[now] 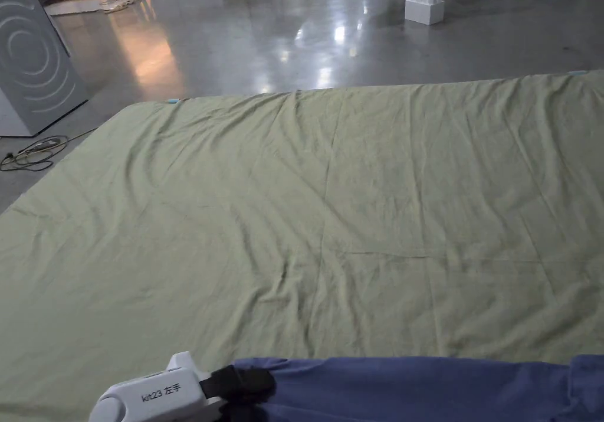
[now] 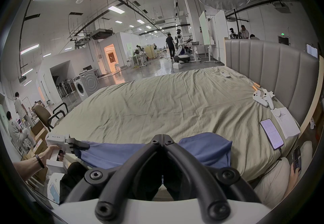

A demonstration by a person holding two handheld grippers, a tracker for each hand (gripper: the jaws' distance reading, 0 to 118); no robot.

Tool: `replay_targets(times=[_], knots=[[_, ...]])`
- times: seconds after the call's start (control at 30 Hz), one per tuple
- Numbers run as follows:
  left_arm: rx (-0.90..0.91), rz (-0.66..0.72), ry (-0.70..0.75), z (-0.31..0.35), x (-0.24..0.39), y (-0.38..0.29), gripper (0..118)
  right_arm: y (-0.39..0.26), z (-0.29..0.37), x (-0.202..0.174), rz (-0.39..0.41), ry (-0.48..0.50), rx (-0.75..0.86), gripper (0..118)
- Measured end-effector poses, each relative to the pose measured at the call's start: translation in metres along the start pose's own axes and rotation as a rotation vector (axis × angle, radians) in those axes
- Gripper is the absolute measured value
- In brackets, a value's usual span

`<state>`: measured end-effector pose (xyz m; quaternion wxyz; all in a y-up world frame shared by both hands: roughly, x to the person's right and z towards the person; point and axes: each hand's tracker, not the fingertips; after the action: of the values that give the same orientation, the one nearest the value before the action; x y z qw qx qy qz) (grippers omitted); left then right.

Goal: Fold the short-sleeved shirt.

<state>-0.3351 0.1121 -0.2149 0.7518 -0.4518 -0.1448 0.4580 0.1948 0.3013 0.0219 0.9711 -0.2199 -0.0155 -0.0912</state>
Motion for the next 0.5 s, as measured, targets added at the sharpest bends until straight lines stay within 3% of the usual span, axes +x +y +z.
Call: replay_targets(times=[0.17,0.33,0.4,0.5], knots=[[0.128,-0.053,-0.041,0.042,0.008,0.039,10,0.004,-0.002,-0.001,0.019,-0.006,-0.014,0],[0.188,-0.132,0.057,0.090,0.014,0.089,10,0.002,-0.010,-0.005,0.013,0.008,-0.020,0],[0.215,-0.213,0.142,0.092,0.081,0.056,10,-0.002,-0.016,-0.005,-0.013,0.033,-0.032,0],[0.170,-0.373,0.025,0.067,0.132,0.010,10,-0.005,-0.024,-0.007,-0.034,0.027,-0.039,0]])
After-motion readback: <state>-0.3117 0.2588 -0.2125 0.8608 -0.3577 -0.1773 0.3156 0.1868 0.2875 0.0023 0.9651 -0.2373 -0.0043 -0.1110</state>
